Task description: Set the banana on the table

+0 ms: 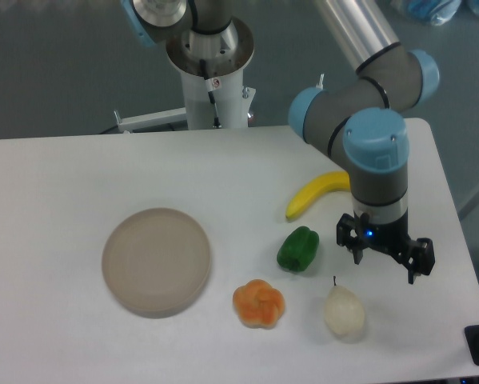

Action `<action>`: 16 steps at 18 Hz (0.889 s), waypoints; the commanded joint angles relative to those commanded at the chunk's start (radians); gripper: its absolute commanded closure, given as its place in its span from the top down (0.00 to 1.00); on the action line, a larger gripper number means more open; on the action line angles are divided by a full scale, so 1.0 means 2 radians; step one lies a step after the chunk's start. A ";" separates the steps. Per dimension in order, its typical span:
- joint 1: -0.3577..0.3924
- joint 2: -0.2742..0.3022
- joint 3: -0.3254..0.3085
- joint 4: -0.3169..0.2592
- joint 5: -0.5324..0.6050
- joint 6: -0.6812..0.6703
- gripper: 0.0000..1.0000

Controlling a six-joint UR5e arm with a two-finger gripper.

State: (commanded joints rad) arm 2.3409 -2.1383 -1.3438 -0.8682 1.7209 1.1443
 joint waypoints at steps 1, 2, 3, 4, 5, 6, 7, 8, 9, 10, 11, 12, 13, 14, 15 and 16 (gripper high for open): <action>-0.001 -0.002 0.000 0.001 0.005 0.001 1.00; -0.001 -0.002 0.005 0.001 0.004 0.001 1.00; -0.001 -0.005 0.012 -0.001 0.005 0.000 1.00; -0.001 -0.007 0.018 -0.002 0.005 0.001 1.00; -0.002 -0.007 0.021 -0.003 0.005 0.000 1.00; -0.002 -0.008 0.021 -0.003 0.005 0.000 1.00; -0.002 -0.009 0.021 -0.003 0.005 0.000 1.00; -0.002 -0.012 0.021 -0.003 0.005 0.000 1.00; -0.003 -0.014 0.022 -0.003 0.005 0.000 1.00; -0.005 -0.016 0.024 -0.003 0.005 0.000 1.00; -0.005 -0.017 0.023 -0.003 0.005 0.000 1.00; -0.005 -0.016 0.022 -0.003 0.005 0.000 1.00; -0.005 -0.015 0.020 -0.003 0.005 0.000 1.00; -0.005 -0.014 0.021 -0.003 0.005 0.000 1.00; -0.005 -0.013 0.020 -0.003 0.005 0.000 1.00; -0.005 -0.012 0.020 -0.003 0.004 0.000 1.00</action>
State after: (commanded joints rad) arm 2.3317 -2.1614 -1.3039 -0.8744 1.7288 1.1443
